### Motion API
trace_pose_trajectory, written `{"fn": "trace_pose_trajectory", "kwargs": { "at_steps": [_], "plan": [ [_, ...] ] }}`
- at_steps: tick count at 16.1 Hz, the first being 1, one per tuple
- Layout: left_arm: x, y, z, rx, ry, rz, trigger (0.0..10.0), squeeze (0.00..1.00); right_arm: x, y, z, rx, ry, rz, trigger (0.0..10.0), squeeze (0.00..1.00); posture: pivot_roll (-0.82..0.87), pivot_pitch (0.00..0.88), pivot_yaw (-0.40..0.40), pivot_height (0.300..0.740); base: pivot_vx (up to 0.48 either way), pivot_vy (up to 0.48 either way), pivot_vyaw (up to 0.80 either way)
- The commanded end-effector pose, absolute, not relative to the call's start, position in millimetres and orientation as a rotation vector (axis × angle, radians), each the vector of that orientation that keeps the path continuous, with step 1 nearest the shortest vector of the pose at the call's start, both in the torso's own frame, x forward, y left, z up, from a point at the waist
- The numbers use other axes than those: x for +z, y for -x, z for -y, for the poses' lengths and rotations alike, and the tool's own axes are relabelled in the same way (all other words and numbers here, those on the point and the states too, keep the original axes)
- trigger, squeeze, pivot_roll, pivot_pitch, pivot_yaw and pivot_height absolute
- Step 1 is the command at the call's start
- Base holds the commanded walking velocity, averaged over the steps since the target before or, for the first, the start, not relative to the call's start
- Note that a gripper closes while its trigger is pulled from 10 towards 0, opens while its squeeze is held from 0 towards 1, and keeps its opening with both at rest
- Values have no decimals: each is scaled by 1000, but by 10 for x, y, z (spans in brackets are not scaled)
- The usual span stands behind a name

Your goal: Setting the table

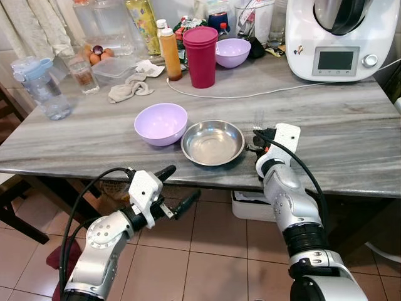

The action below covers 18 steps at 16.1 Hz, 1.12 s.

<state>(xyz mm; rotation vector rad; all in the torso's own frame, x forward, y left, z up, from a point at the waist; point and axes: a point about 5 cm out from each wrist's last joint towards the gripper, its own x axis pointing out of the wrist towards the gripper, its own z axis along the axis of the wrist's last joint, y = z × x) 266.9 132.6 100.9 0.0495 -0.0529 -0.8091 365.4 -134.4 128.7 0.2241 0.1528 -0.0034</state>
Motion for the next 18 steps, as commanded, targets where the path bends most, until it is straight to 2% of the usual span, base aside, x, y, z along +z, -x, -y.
{"fn": "trace_pose_trajectory", "kwargs": {
  "at_steps": [1,5,13,14,15,16,18],
  "plan": [
    [1019,-2658,-1353,-823,-67,48,10000,0,1346,-3706,1372,-14,-215,-135,10000,0,-175,76,121,740,0,0,0],
    [1008,-2662,-1337,-843,-70,42,10000,0,1364,-3783,1440,-23,-218,-149,10000,0,-181,76,128,740,0,0,0],
    [1070,-2664,-1290,-884,-76,58,10000,0,1264,-3838,1277,27,-249,-224,10000,0,-168,67,127,740,0,0,0],
    [1100,-2671,-1277,-885,-80,68,10000,0,1243,-3838,1285,27,-253,-235,10000,98,-165,66,127,740,0,0,0],
    [1105,-2672,-1275,-884,-79,69,10000,0,1236,-3838,1290,25,-253,-237,10000,98,-165,66,127,740,0,0,0],
    [1118,-2673,-1264,-886,-78,72,10000,0,1221,-3841,1302,23,-251,-243,10000,1000,-163,65,125,740,0,0,0],
    [1141,-2674,-1246,-892,-77,75,10000,0,1209,-3846,1322,17,-238,-244,10000,1000,-163,65,126,740,0,0,0]
  ]
}}
